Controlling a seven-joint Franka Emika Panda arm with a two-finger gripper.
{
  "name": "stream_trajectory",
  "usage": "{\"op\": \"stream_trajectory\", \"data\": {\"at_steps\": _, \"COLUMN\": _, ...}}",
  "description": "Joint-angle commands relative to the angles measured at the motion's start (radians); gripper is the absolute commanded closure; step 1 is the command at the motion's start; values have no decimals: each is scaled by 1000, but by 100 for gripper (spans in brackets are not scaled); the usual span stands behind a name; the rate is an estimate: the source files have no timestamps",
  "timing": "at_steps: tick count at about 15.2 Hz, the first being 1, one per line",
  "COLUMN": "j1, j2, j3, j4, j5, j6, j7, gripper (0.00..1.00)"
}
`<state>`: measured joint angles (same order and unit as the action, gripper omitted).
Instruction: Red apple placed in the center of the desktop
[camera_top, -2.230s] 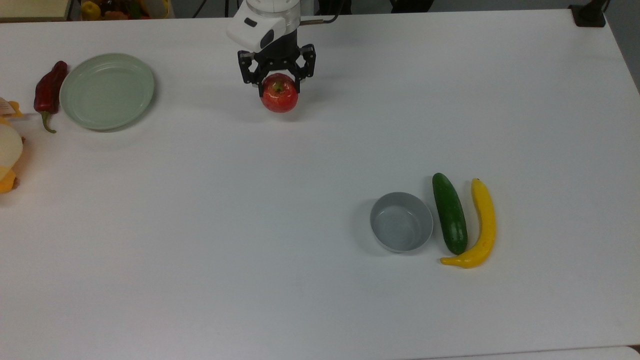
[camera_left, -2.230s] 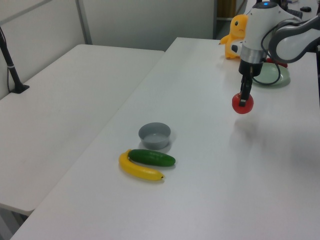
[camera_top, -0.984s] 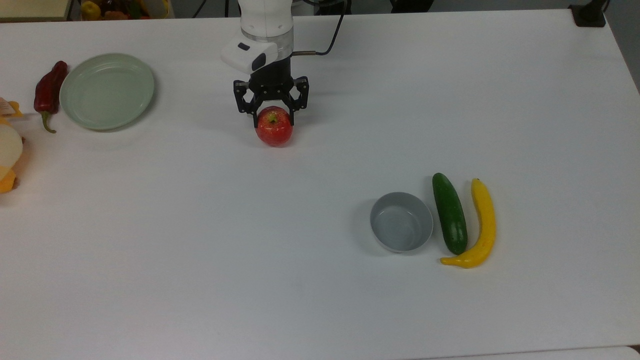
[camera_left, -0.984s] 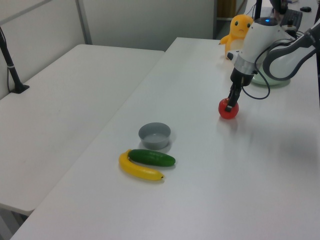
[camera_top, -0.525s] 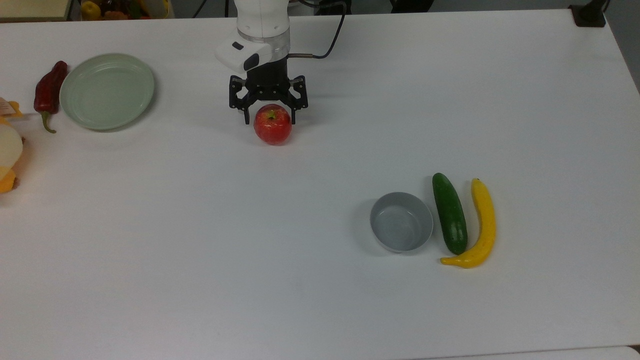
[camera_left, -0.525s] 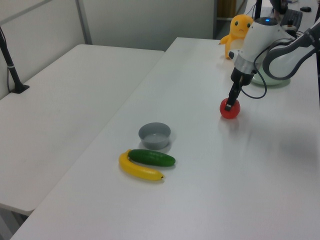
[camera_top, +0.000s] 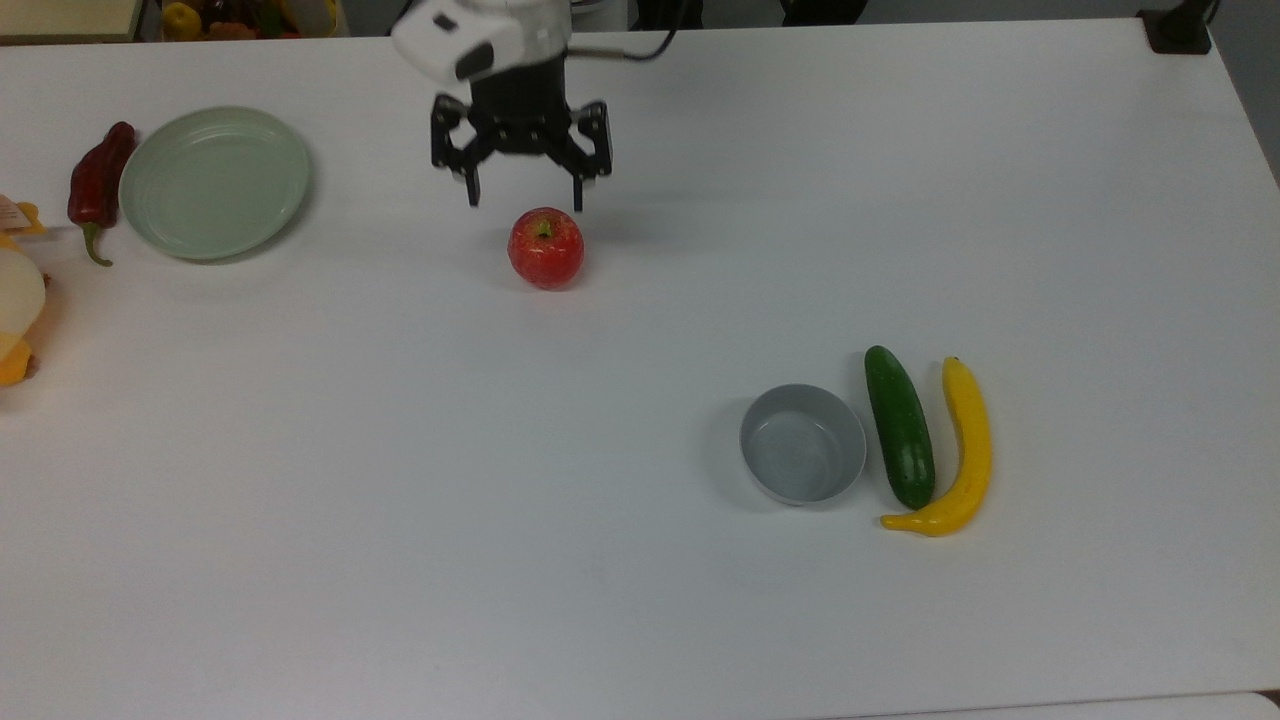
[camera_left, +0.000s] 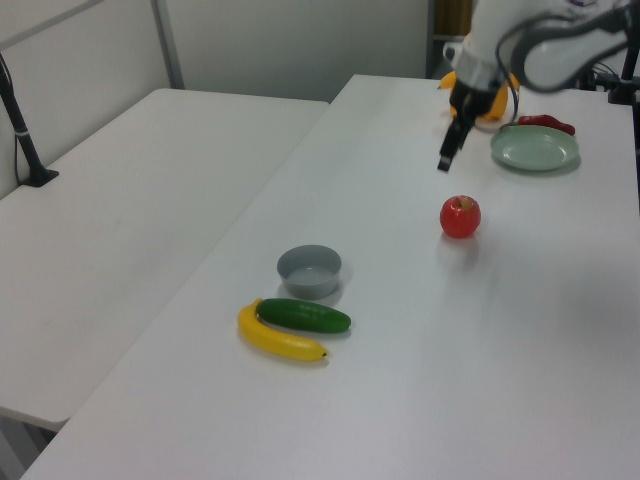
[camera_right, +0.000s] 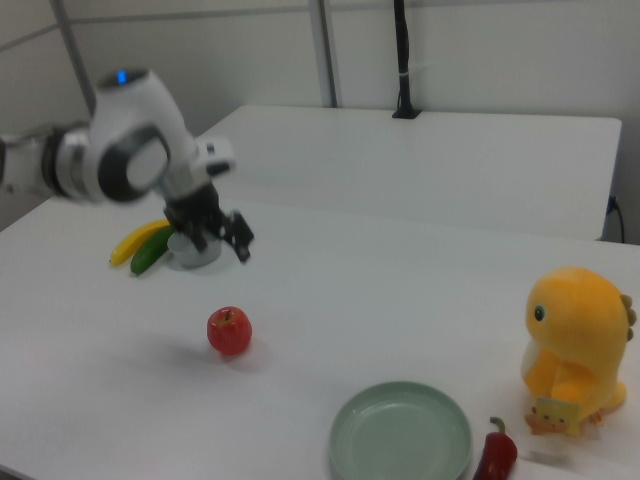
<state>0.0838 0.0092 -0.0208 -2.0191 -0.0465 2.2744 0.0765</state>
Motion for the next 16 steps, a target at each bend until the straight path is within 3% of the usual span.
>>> {"op": "stream_trajectory", "data": {"at_steps": 1, "j1": 1, "j2": 2, "j3": 7, "j4": 261, "j5": 22, "j6": -336, "j7": 42, "gripper": 0}}
{"op": "stream_trajectory", "data": {"at_steps": 3, "j1": 1, "j2": 0, "j3": 16, "j4": 373, "j5": 45, "j6": -509, "j7": 72, "gripper": 0}}
{"op": "stream_trajectory", "data": {"at_steps": 5, "j1": -1, "j2": -11, "j3": 32, "j4": 416, "j5": 74, "j6": -590, "j7": 101, "gripper": 0}}
{"op": "stream_trajectory", "data": {"at_steps": 8, "j1": -3, "j2": -37, "j3": 32, "j4": 413, "j5": 115, "j6": -604, "j7": 88, "gripper": 0}}
{"op": "stream_trajectory", "data": {"at_steps": 16, "j1": -3, "j2": -34, "j3": 33, "j4": 401, "j5": 114, "j6": -596, "j7": 28, "gripper": 0}}
